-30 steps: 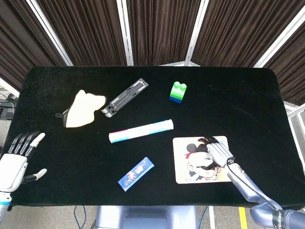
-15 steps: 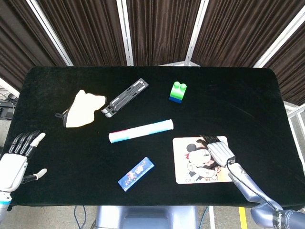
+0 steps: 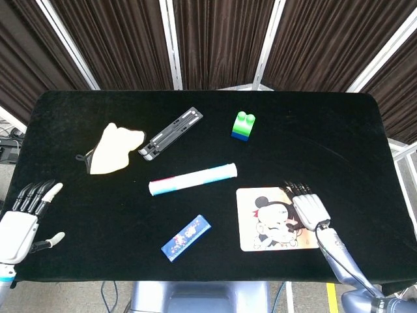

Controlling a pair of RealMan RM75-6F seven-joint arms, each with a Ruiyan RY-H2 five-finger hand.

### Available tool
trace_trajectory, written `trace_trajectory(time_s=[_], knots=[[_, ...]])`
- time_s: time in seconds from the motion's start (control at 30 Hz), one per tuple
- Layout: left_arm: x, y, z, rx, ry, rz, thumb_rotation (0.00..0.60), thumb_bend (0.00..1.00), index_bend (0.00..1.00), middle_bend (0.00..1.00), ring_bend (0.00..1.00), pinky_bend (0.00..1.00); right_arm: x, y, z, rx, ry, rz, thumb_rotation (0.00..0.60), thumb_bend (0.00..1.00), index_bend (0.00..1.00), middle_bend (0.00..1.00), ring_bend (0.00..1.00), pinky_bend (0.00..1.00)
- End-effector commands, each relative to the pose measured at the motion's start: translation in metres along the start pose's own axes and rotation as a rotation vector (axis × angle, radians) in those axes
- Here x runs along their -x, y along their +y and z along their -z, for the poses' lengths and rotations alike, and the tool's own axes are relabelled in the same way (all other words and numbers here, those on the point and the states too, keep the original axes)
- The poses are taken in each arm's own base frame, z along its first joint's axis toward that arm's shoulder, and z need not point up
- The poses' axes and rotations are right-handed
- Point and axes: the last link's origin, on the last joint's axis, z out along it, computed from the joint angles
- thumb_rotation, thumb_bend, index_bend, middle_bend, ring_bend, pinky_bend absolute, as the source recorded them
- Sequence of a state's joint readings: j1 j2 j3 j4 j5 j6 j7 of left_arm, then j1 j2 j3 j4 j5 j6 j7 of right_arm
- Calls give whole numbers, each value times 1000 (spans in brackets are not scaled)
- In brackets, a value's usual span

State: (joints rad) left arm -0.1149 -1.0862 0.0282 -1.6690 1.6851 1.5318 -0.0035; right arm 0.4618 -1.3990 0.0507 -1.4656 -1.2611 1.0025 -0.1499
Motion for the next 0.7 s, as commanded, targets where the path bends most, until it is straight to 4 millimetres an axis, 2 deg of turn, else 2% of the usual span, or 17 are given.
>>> trace_trajectory(time_s=[0.03,0.7], knots=[[0,1,0,2,-1,-1,600,128,0,0,0,0,3,0,-1,8,0,-2,600,141,94,0,0,0],[-4,-5,0,-14,28,5,600,128,0,0,0,0,13,-8,-21,26,3,1,600,143,94,0,0,0]])
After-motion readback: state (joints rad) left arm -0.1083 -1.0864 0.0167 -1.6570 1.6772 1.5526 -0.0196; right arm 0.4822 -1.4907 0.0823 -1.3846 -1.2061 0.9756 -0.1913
